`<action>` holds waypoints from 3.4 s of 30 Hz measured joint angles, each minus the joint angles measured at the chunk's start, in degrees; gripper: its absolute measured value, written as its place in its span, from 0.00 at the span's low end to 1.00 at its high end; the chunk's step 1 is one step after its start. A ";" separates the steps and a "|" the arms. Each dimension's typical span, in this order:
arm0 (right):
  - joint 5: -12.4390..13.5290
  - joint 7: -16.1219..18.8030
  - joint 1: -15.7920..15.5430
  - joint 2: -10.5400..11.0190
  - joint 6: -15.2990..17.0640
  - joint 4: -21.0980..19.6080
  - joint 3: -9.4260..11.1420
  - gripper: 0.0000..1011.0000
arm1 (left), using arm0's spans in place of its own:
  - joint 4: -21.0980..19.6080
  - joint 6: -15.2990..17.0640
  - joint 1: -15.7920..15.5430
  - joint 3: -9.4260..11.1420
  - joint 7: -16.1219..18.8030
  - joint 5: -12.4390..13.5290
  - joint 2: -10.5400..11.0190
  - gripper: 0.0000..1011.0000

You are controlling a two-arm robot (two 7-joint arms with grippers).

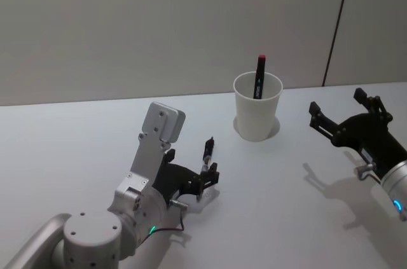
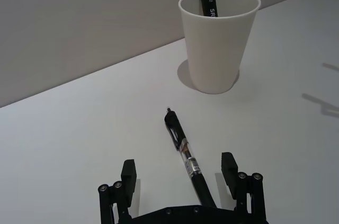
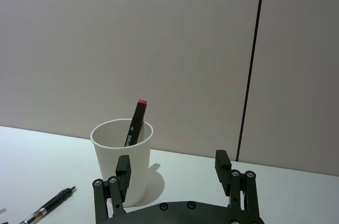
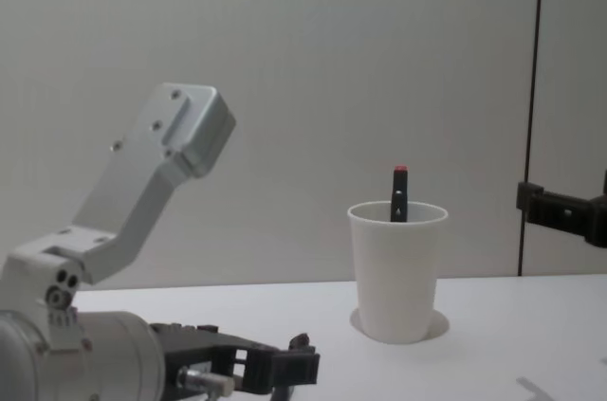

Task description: Place the pen into the pen holder.

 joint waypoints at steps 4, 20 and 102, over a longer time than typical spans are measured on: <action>0.00 0.00 0.01 0.00 0.00 0.00 0.00 0.99 | 0.63 0.59 -0.29 0.30 0.66 1.04 -0.86 0.99; 0.00 0.00 0.00 0.00 0.00 0.00 0.00 0.99 | 1.32 2.82 -0.65 0.79 2.47 2.85 -2.97 0.99; 0.00 0.00 0.00 0.00 0.00 0.00 0.00 0.99 | 3.58 12.32 -2.29 -0.26 3.10 6.10 -8.23 0.84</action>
